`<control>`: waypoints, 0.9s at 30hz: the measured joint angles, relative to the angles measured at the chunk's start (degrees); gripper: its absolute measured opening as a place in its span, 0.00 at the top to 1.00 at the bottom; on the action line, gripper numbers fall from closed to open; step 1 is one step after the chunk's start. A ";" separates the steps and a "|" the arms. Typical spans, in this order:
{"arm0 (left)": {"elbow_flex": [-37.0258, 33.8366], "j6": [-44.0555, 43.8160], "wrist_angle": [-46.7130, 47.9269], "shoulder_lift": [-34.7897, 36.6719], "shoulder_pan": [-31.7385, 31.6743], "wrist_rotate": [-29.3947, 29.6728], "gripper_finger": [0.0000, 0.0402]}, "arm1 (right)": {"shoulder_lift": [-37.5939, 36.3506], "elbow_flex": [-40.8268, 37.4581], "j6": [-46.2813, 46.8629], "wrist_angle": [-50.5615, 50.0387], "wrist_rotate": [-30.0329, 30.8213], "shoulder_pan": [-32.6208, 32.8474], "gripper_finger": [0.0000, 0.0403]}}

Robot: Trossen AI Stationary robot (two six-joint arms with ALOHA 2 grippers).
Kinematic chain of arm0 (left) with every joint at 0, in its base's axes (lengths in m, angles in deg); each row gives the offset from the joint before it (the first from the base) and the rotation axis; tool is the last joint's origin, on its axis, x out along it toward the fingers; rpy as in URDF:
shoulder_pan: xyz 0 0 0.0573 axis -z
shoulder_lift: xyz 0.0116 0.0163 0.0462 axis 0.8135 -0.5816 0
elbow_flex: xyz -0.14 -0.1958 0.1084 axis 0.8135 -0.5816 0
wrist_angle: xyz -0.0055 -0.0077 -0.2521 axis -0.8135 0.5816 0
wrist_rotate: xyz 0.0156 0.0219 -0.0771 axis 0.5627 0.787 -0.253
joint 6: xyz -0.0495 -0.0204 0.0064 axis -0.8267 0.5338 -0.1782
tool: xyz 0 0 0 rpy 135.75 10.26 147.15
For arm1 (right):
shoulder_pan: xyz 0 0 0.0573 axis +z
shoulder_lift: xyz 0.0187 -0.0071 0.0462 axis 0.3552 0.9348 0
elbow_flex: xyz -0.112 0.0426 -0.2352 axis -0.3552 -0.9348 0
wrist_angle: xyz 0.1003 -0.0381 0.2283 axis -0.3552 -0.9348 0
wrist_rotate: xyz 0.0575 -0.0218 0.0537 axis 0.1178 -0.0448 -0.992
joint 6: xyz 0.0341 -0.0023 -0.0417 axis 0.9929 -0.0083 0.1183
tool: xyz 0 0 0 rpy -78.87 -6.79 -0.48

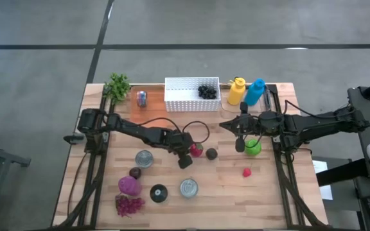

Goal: Pick & Place Food Item
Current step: Put the tomato into the white bin

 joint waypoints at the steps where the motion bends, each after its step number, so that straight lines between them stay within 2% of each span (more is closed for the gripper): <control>1: 0.19 0.12 -0.04 0.00 0.00 0.05 0.94 | 0.00 0.00 0.00 0.00 0.00 0.02 0.98; 17: 0.24 1.46 -0.50 0.02 -0.55 1.54 0.94 | 0.00 0.00 0.11 -0.02 0.00 0.01 0.98; 22: 0.26 1.64 3.05 2.93 -0.55 1.75 0.94 | 0.00 0.00 0.13 -0.66 0.00 0.02 0.98; 27: 0.11 1.65 8.53 8.37 -0.11 7.10 0.94 | 0.00 0.00 0.14 -1.04 -0.02 0.03 0.98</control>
